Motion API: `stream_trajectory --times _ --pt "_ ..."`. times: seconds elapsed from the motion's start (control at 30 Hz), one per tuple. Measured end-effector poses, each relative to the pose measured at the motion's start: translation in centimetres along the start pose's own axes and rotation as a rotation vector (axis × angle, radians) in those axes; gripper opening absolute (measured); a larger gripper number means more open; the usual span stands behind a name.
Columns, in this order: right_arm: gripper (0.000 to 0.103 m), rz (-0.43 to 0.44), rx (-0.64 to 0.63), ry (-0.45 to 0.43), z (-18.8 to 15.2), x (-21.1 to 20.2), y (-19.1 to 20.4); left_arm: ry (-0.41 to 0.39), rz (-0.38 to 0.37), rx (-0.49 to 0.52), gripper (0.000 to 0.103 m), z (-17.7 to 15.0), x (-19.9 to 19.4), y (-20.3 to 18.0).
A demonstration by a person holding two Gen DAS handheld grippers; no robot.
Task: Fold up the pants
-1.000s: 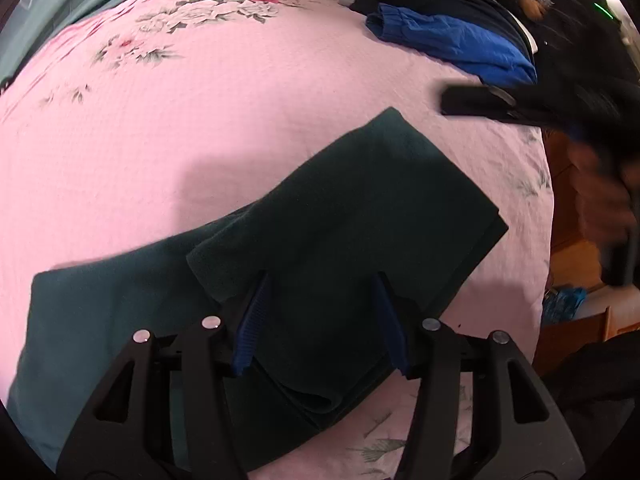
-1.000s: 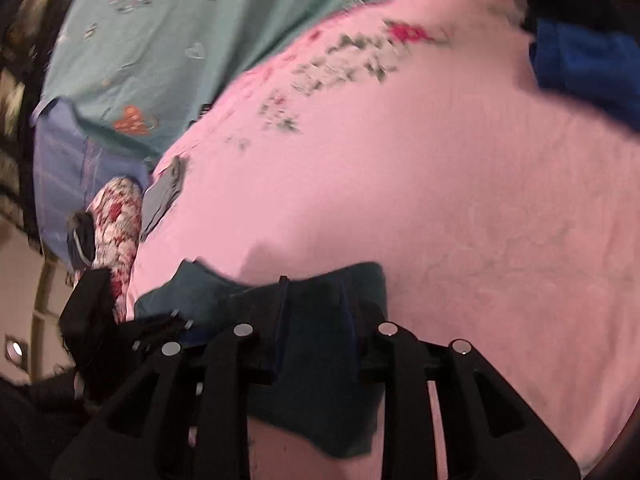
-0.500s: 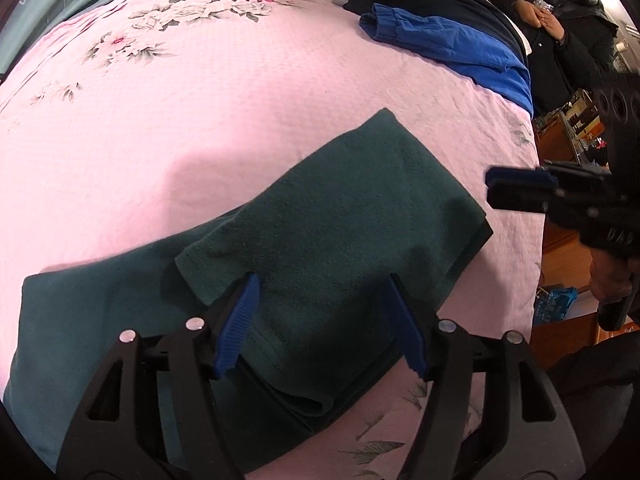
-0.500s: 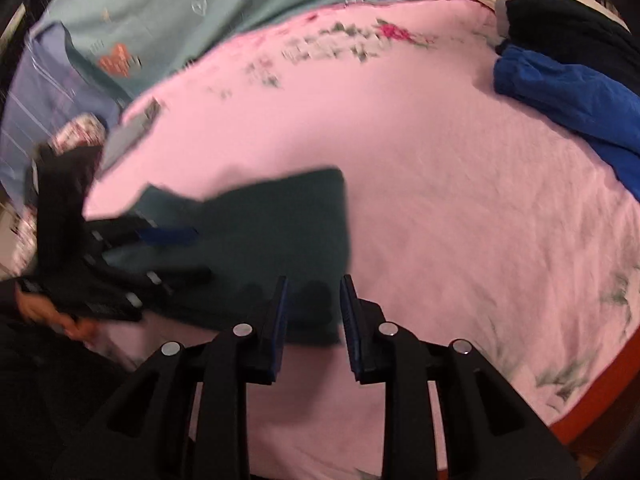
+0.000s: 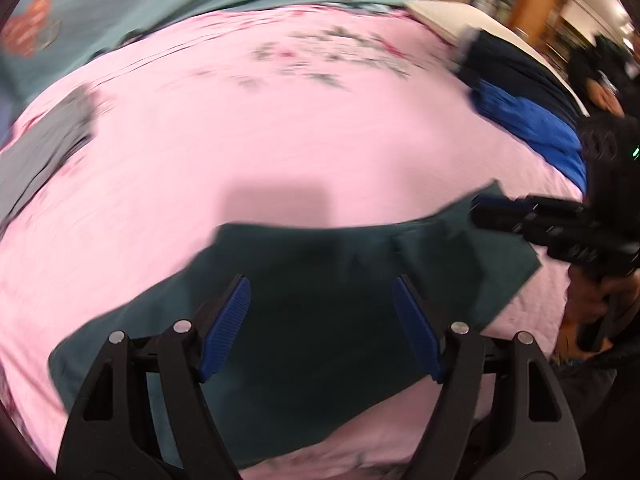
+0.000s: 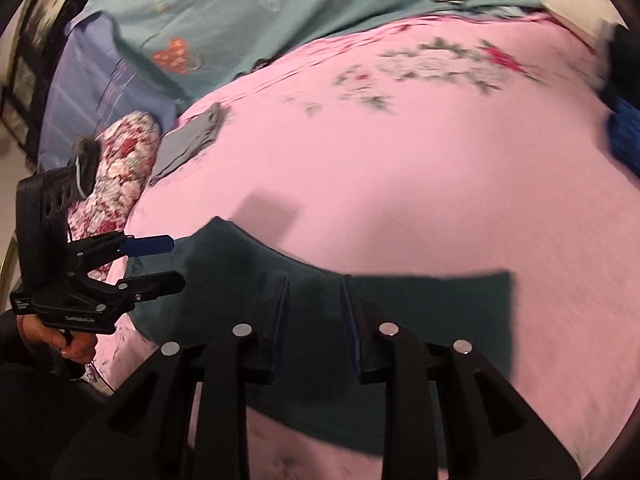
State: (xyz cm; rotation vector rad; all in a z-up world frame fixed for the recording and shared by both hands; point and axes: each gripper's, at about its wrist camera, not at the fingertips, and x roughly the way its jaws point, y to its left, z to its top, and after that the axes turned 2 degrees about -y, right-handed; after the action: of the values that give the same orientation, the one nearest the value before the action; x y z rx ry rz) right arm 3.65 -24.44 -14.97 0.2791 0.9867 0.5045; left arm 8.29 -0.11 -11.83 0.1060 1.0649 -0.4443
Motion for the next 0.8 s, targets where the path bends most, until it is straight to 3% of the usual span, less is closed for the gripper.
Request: stream_trajectory --times 0.07,0.13,0.27,0.53,0.63,0.8 --pt "0.026 -0.096 -0.054 0.097 0.0 3.8 0.5 -0.012 0.03 -0.048 0.076 -0.8 -1.1 2.0" --pt "0.033 -0.126 -0.082 0.095 0.6 3.7 1.9 -0.028 0.078 -0.082 0.077 -1.8 -2.5 4.1" --pt "0.039 -0.017 -0.136 0.072 1.9 2.3 6.3 -0.066 0.198 -0.193 0.081 -4.1 -6.2 9.9" --pt "0.043 0.162 -0.462 0.182 2.1 9.3 21.9 -0.11 0.473 -0.528 0.081 -11.5 -12.9 23.2" --pt "0.049 0.248 -0.633 0.205 1.1 11.8 29.3 -0.135 0.505 -0.616 0.081 -14.2 -14.7 26.0" --pt "0.049 0.296 -0.773 0.315 -2.1 16.6 37.3 -0.157 0.494 -0.709 0.082 -17.9 -15.7 28.2"
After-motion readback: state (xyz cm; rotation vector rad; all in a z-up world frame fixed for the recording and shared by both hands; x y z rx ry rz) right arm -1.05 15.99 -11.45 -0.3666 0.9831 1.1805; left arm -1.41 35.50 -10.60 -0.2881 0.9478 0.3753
